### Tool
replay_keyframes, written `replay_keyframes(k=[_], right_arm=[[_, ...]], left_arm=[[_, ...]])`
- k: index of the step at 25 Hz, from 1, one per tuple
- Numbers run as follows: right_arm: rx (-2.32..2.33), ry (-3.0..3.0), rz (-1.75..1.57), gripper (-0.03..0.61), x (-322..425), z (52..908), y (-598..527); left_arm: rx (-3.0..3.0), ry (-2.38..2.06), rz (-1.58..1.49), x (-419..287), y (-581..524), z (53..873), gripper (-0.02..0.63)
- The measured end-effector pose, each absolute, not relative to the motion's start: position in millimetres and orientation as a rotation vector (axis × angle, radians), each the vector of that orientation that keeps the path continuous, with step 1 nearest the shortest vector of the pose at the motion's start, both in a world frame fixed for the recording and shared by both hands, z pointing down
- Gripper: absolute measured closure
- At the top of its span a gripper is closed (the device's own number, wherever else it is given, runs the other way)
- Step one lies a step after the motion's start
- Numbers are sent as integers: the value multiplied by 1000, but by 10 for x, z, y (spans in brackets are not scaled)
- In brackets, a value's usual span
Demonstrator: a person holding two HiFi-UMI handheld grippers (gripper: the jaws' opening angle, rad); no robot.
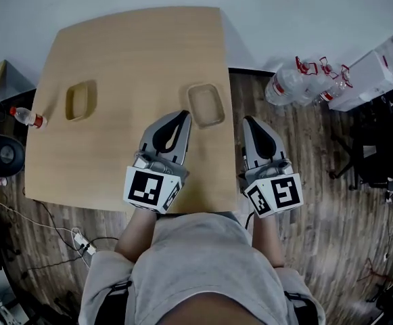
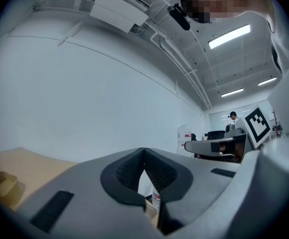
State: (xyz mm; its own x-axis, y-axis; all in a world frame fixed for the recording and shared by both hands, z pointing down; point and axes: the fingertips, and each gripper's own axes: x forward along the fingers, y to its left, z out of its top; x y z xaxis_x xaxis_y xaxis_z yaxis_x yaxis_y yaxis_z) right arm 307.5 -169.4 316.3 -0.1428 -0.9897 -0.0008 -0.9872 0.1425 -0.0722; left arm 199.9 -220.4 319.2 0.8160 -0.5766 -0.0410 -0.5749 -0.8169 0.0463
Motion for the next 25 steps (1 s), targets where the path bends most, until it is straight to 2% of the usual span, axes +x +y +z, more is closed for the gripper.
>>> replay_keyframes(k=[8, 25], right_arm=[[-1889, 2463, -127, 568, 3369, 3280, -1792], [-1742, 2658, -363, 568, 3358, 4018, -2115]], left_arm=[[2887, -1126, -61, 2214, -2142, 3279, 598], [2747, -1319, 39, 2208, -2168, 3629, 598]])
